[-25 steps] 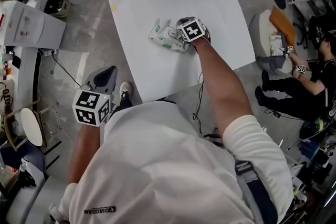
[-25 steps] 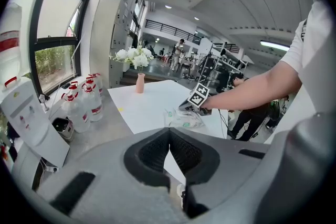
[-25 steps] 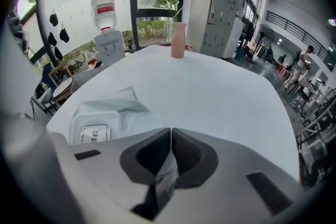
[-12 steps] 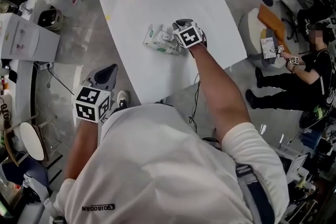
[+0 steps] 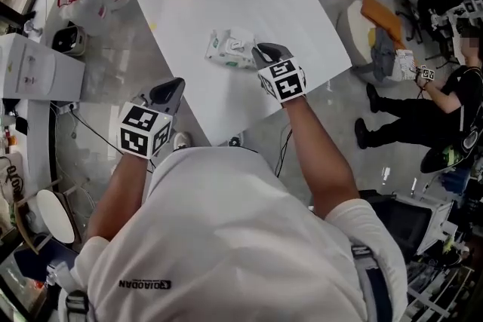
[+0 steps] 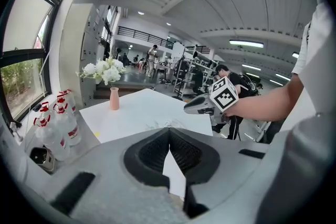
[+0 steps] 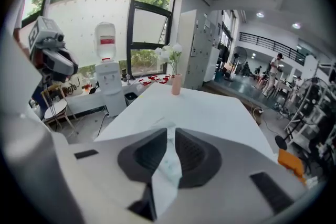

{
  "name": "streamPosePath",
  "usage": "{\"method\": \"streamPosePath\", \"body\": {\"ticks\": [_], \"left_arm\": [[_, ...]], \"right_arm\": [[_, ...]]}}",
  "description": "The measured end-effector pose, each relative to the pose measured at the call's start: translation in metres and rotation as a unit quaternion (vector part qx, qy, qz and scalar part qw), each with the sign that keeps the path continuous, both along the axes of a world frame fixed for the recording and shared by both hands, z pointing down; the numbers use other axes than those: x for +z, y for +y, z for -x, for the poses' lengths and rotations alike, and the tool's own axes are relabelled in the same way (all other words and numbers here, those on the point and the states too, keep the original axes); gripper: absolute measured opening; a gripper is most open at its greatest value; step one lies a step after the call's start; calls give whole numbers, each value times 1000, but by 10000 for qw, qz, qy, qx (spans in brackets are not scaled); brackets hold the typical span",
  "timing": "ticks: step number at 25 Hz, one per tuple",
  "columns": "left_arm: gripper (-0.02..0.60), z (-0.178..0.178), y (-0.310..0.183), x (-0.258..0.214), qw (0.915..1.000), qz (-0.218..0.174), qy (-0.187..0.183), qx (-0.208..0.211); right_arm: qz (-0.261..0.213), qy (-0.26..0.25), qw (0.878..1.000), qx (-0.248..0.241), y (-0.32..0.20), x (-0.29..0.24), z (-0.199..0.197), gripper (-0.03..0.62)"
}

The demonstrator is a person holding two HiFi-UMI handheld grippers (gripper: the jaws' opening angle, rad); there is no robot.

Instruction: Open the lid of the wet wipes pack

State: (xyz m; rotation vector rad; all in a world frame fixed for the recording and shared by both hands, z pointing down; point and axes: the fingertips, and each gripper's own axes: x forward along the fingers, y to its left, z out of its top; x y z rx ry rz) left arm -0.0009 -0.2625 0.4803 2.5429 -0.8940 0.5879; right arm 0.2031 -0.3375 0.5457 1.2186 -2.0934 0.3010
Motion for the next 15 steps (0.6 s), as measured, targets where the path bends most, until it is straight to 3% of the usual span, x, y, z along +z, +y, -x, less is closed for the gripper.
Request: {"method": "streamPosePath", "body": {"ticks": [7, 15], "left_arm": [[8, -19, 3, -12, 9988, -238, 139, 401], [9, -43, 17, -19, 9965, -195, 293, 755]], "right_arm": [[314, -1111, 9910, 680, 93, -7, 13, 54], [176, -2377, 9643, 1157, 152, -49, 26, 38]]}}
